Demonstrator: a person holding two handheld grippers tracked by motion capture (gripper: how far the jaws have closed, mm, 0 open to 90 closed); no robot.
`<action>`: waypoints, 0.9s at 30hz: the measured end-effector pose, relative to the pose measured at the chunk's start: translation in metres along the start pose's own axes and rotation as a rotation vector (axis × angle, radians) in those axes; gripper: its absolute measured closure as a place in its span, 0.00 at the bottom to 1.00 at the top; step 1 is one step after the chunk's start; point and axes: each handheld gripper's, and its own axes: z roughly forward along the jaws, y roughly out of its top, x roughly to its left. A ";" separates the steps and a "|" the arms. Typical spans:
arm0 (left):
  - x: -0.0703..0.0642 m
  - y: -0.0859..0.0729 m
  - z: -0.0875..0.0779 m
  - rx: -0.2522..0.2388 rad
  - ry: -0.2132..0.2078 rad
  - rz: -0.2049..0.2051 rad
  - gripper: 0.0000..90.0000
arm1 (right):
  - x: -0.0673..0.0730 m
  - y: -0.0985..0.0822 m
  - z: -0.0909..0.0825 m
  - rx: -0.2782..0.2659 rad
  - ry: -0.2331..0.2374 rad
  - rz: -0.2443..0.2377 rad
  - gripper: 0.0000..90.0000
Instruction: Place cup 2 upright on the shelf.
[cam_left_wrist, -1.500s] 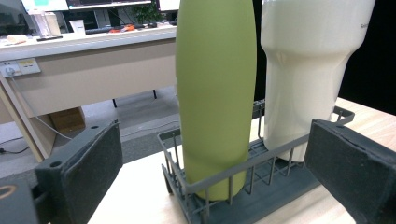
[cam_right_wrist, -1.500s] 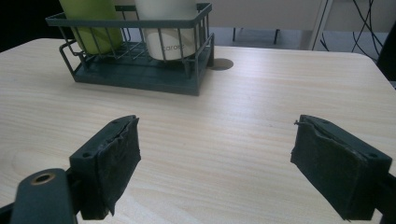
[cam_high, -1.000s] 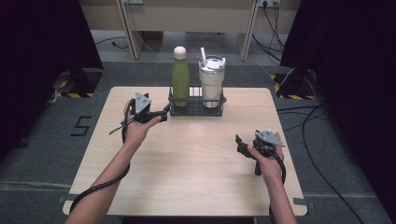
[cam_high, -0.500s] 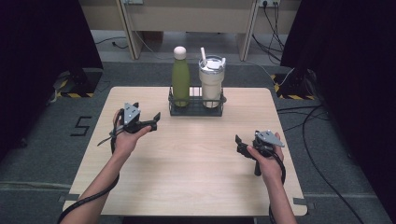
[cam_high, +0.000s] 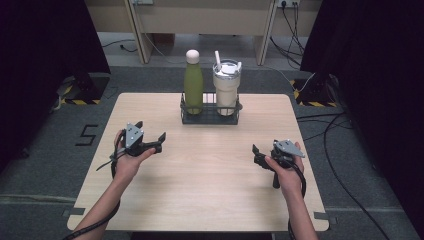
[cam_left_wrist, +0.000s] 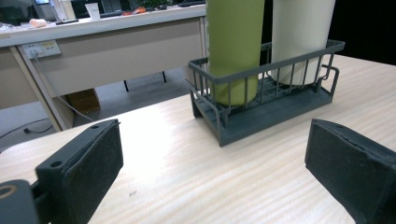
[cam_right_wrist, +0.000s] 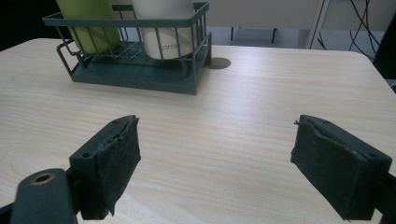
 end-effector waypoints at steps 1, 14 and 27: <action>0.000 -0.002 -0.002 0.002 0.001 -0.001 0.04 | 0.000 0.000 0.000 0.000 -0.002 -0.003 0.17; 0.007 -0.018 -0.022 0.020 0.015 -0.009 0.04 | 0.000 0.000 0.000 0.003 -0.001 0.003 0.17; 0.010 -0.038 -0.039 0.046 0.032 -0.023 0.04 | 0.001 -0.002 0.001 0.007 0.004 0.007 0.17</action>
